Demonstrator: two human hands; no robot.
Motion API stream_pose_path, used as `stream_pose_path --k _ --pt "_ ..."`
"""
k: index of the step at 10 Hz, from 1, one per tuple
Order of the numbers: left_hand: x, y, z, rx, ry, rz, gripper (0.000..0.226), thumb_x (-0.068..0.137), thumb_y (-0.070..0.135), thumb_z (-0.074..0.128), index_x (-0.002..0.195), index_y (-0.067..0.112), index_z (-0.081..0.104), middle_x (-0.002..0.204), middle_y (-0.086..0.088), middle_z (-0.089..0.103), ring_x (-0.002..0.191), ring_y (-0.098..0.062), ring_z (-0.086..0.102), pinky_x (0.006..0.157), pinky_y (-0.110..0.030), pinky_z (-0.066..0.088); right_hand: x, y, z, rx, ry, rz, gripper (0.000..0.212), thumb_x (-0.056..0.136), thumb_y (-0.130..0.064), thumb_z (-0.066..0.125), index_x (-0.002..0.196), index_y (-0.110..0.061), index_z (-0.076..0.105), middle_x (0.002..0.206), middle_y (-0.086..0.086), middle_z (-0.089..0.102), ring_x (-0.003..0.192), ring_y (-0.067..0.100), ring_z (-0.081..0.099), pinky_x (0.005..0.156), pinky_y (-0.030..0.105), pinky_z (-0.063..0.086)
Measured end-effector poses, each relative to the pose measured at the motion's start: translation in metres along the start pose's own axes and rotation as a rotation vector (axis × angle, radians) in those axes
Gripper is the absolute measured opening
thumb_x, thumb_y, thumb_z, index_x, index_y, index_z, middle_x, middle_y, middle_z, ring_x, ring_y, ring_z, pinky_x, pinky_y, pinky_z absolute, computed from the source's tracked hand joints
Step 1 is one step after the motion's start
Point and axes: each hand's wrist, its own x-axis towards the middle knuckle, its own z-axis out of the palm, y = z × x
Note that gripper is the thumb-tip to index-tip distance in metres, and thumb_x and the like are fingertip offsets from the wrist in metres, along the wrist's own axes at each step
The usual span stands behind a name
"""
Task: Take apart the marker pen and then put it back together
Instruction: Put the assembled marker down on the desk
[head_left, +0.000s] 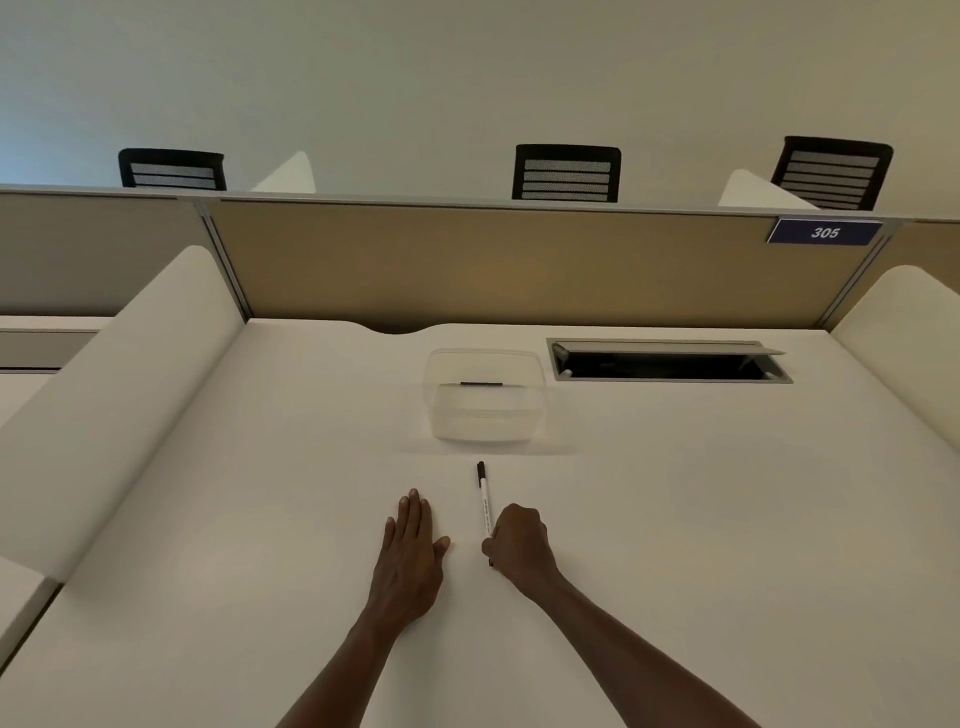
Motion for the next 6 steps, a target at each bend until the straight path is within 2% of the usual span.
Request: stream_pose_path --k 1,2,3,4,5,6 --pt "0.0 0.001 -0.001 0.004 -0.012 -0.004 0.064 0.105 0.035 0.027 0.152 0.003 -0.002 0.162 -0.011 -0.012 0.15 -0.021 -0.013 0.121 -0.035 -0.006 0.003 0.002 0.0 -0.025 0.001 -0.001 0.017 0.078 -0.018 0.065 0.071 -0.008 0.053 0.081 0.013 0.071 0.071 0.023 0.067 0.055 0.023 0.045" --pt "0.0 0.001 -0.004 -0.009 -0.035 -0.01 0.064 0.105 0.035 0.027 0.152 0.003 -0.004 0.162 -0.011 -0.014 0.15 -0.022 -0.014 0.121 -0.035 -0.006 0.008 0.007 0.001 0.017 -0.007 0.017 0.032 0.079 -0.024 0.066 0.06 -0.014 0.043 0.074 0.011 0.073 0.04 -0.002 0.048 0.035 0.012 0.028" --pt "0.001 0.002 -0.007 -0.042 -0.06 -0.021 0.064 0.105 0.033 0.027 0.152 0.003 -0.004 0.162 -0.011 -0.014 0.15 -0.021 -0.014 0.121 -0.036 -0.006 0.01 0.012 -0.004 0.005 0.036 0.007 0.029 0.087 -0.028 0.059 0.067 -0.009 0.049 0.084 0.015 0.071 0.067 0.02 0.063 0.053 0.02 0.038" --pt "0.001 0.005 -0.015 -0.1 -0.055 -0.021 0.062 0.106 0.031 0.028 0.153 0.004 -0.002 0.163 -0.009 -0.013 0.149 -0.019 -0.015 0.121 -0.035 -0.006 0.008 0.02 -0.008 -0.072 0.157 -0.069 0.038 0.095 -0.025 0.045 0.059 -0.012 0.039 0.081 0.018 0.066 0.079 0.035 0.059 0.063 0.031 0.035" --pt "0.003 0.007 -0.021 -0.08 0.038 0.051 0.06 0.106 0.029 0.029 0.152 0.004 0.001 0.161 -0.009 -0.014 0.147 -0.019 -0.017 0.121 -0.036 -0.006 0.006 0.021 -0.014 -0.12 0.36 -0.212 0.027 0.097 -0.021 0.045 0.081 -0.008 0.062 0.087 0.013 0.065 0.083 0.032 0.061 0.07 0.036 0.044" --pt "0.005 0.013 -0.028 -0.075 0.145 0.112 0.06 0.105 0.027 0.032 0.152 0.005 0.001 0.16 -0.007 -0.015 0.148 -0.021 -0.016 0.121 -0.036 -0.006 0.01 0.024 -0.018 -0.167 0.478 -0.344 0.032 0.098 -0.024 0.049 0.122 -0.008 0.062 0.123 0.015 0.064 0.117 0.032 0.059 0.095 0.041 0.049"
